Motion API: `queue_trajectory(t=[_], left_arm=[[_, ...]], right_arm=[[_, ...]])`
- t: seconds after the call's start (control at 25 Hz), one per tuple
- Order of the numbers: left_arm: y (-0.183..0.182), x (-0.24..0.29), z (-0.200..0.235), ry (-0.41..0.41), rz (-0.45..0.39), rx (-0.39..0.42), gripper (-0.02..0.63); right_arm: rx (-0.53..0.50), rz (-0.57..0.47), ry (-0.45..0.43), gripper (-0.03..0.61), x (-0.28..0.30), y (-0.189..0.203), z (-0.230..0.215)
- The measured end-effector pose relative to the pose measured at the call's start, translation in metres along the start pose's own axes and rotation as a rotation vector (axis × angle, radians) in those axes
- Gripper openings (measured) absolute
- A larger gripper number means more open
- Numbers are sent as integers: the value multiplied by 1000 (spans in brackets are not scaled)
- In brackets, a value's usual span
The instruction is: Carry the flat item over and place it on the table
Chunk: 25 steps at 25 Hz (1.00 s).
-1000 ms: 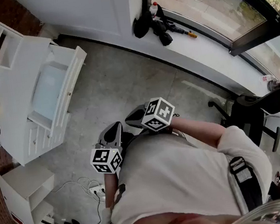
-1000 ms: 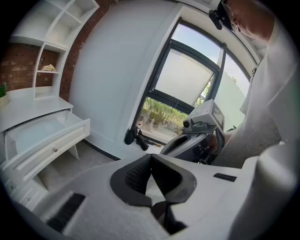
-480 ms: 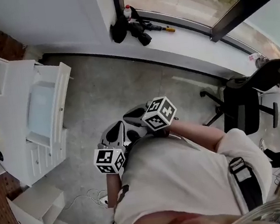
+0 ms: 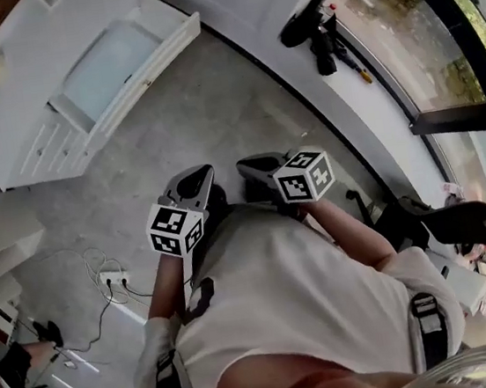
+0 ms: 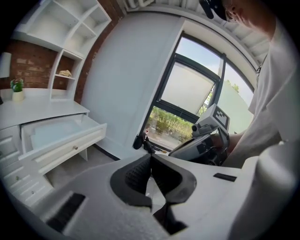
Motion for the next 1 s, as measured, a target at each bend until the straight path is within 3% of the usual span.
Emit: queue_trajectory(t=[0.16,0.4,0.56,0.76,1.0], left_arm=[[7,-29,33,-38,-52,-102,20],[14,-28,51,-133,-30,-183,20],[-8,-8,62,-175,-30,-168,20],[-50,-8,89,-232,-31,-47,20],[-38,-43,128,-427,32,-102,20]], right_arm=[[-4,51,-4,11,33,-3,10],[-64,134,-71,11,57,-22,7],[-30,117,-119,11,62,-56,-14],[-16,100,-207,11,64,-101,-34],[-68,153,-297,11,65,-120,-47]])
Point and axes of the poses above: the fingertips, and each gripper's own axes: x forward along the fingers, z to its left, y out of its underside, the point moved 2 cm from there along -x, backward along the fingers, and after that the axes turned 6 degrees about -y, right-handed, at the moved point
